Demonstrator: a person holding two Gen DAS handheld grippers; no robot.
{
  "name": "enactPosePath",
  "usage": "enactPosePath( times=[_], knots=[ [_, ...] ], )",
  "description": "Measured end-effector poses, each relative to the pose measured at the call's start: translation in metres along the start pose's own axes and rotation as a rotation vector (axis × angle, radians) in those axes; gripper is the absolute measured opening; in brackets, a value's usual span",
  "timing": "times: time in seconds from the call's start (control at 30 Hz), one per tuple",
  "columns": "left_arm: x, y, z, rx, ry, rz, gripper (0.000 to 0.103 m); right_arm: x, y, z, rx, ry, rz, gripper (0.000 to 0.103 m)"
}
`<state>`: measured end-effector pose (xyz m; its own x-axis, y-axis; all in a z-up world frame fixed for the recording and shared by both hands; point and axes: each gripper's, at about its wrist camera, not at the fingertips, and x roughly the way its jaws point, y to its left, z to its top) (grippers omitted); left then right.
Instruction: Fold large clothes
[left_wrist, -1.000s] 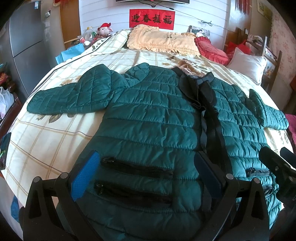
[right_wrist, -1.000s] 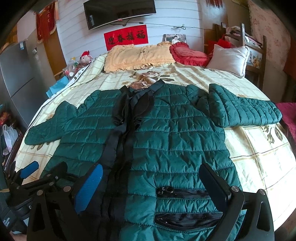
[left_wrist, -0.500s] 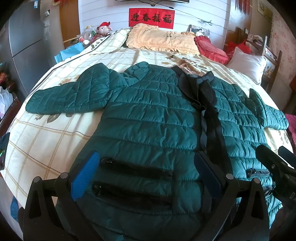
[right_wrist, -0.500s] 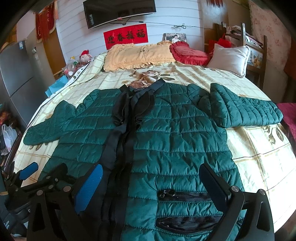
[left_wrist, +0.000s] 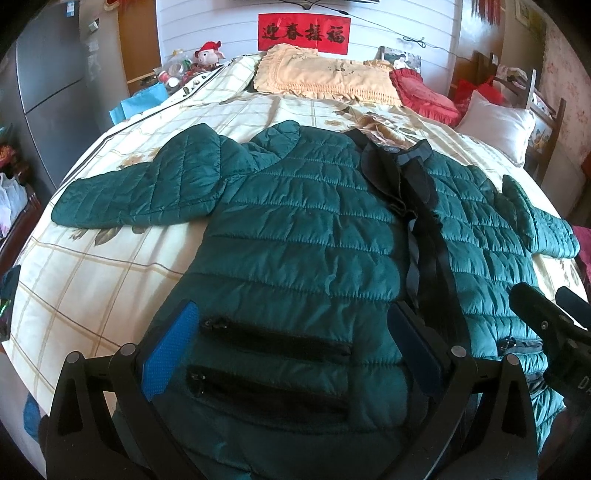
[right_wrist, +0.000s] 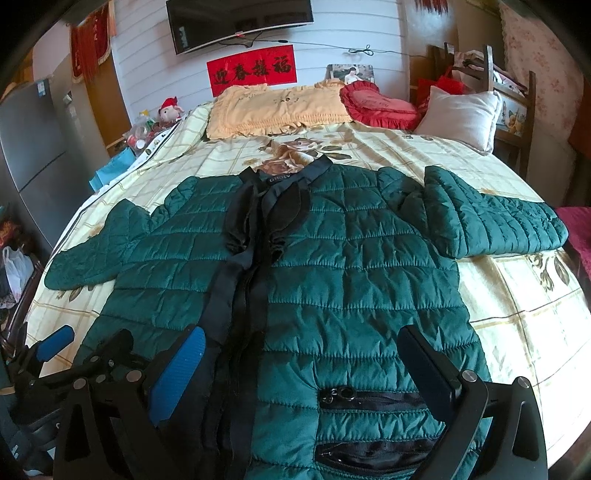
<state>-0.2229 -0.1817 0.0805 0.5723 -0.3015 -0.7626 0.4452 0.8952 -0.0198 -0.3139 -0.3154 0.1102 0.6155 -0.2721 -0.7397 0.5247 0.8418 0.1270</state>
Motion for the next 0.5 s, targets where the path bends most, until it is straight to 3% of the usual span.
enactPosePath(
  times=[0.5],
  knots=[
    [0.003, 0.027, 0.01, -0.039, 0.005, -0.009, 0.102, 0.013, 0.005, 0.005, 0.019, -0.032, 0.018, 0.103]
  ],
)
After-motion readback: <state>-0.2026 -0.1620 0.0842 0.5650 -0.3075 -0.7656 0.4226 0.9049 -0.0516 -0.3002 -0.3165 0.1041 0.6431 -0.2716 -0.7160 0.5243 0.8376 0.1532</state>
